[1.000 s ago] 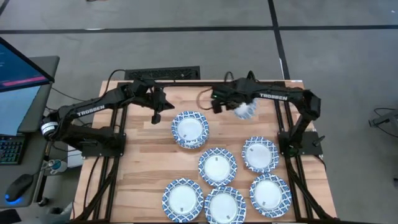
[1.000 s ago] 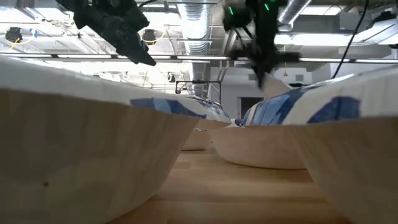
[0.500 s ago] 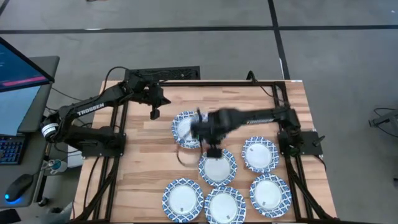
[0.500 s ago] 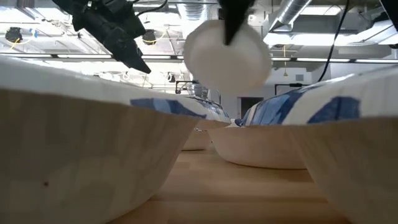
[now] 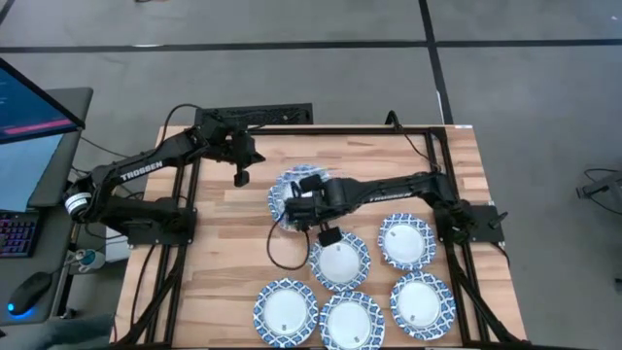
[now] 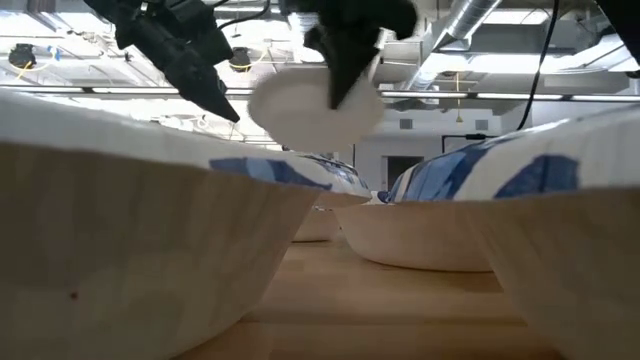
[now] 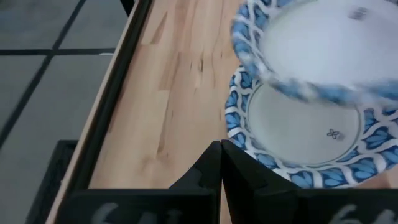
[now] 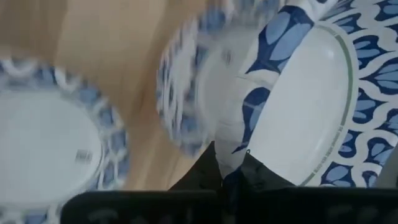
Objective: Nest bowls inside each other
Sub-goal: Stack the blue bowl on top of the blue bowls
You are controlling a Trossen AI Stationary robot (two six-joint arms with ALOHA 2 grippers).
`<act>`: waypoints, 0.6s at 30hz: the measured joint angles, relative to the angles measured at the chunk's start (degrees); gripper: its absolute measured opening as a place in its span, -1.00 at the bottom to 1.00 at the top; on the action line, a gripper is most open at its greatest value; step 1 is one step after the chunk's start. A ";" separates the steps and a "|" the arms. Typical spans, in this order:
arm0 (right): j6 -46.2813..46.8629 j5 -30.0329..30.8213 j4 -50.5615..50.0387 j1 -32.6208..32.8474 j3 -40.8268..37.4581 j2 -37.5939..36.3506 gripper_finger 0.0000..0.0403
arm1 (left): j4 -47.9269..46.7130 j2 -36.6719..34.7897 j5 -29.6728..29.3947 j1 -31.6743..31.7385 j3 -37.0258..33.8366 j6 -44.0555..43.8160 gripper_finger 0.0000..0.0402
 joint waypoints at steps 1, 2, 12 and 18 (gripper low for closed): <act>-1.58 -0.07 2.18 -0.06 0.28 0.05 -0.88 | 0.01 0.00 -0.61 0.12 0.00 0.53 -1.00; -2.94 -0.38 3.27 -0.11 0.53 0.07 -0.86 | 0.01 0.00 -1.25 0.26 0.00 1.06 -1.00; -5.21 -6.90 5.05 -0.29 0.90 1.56 -0.86 | -0.04 0.00 -2.27 3.35 0.00 1.54 -1.00; -0.45 -10.93 5.50 -2.09 -0.23 1.50 -0.78 | 0.02 0.00 -2.05 3.35 0.00 1.30 -1.00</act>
